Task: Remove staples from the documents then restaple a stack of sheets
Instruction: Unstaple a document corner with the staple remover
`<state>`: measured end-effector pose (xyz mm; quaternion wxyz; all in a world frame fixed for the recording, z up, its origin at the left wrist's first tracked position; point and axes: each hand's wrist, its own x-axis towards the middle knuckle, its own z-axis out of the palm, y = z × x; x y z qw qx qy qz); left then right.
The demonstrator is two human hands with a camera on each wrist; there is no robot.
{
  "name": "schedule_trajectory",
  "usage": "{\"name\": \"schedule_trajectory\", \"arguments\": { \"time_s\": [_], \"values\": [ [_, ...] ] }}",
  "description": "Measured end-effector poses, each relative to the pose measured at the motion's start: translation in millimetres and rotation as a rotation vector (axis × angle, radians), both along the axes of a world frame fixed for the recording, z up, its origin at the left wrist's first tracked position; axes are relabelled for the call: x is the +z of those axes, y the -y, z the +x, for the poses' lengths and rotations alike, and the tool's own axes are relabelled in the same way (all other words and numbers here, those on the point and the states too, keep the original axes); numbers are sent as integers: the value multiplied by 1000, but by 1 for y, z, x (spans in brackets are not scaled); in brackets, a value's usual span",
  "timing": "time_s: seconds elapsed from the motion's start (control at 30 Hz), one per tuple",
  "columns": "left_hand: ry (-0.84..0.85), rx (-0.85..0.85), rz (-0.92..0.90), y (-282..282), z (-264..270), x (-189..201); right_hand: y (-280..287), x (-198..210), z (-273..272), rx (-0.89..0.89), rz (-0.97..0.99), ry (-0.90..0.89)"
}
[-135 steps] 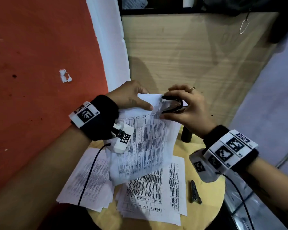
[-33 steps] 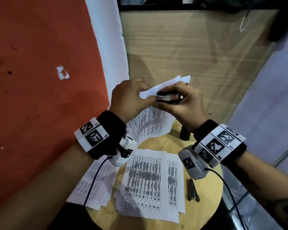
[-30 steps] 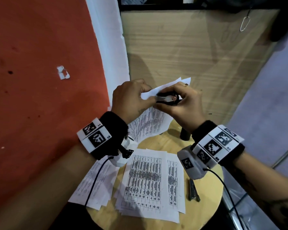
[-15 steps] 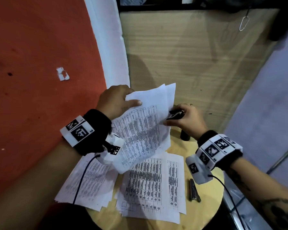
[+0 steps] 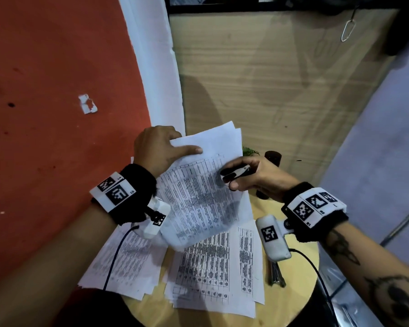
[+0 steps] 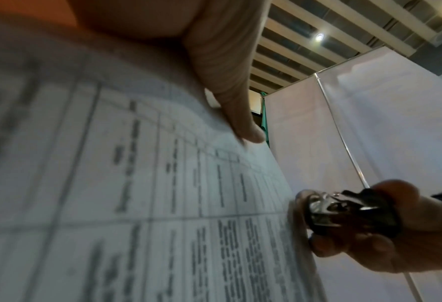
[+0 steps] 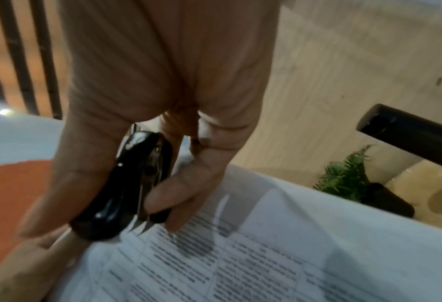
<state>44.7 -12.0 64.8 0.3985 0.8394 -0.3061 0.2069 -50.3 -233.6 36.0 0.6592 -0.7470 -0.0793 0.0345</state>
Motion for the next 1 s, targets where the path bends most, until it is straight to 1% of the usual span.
{"name": "schedule_trajectory", "arguments": {
  "time_s": [0.1, 0.13, 0.17, 0.2, 0.3, 0.37, 0.4, 0.43, 0.5, 0.53, 0.6, 0.7, 0.77, 0.83, 0.9, 1.0],
  "values": [
    [34, 84, 9, -5, -2, 3, -3, 5, 1, -91, 37, 36],
    [5, 95, -14, -11, -1, 6, 0, 7, 1, -116, 63, 45],
    [-49, 78, -87, -19, 2, 9, 4, 10, 1, -138, 98, 52],
    [-122, 44, -189, -29, 7, 9, 9, 12, 1, -153, 144, 59],
    [-446, -110, -429, -49, 13, -3, 19, 17, 0, -170, 279, 88],
    [-644, -266, -521, -49, 5, -21, 15, 21, -1, -173, 322, 92],
    [-693, -320, -541, -46, 0, -30, 10, 22, -1, -180, 340, 88],
    [-727, -334, -545, -42, -7, -36, 5, 22, -1, -195, 356, 79],
    [-736, -297, -568, -37, -14, -47, -3, 19, 1, -232, 374, 57],
    [-728, -267, -591, -38, -13, -52, -6, 15, 4, -256, 396, 46],
    [-695, -145, -632, -48, -5, -59, -9, 3, 8, -336, 450, 43],
    [-657, 71, -642, -89, 20, -73, -3, -29, 12, -489, 446, 20],
    [-655, 202, -591, -121, 34, -87, 5, -66, 10, -578, 389, -22],
    [-653, 288, -528, -141, 40, -99, 10, -111, 6, -639, 362, -101],
    [-704, 348, -453, -151, 46, -117, 8, -156, 4, -675, 363, -225],
    [-871, 346, -338, -157, 53, -150, 1, -216, 3, -686, 337, -398]
  ]
}}
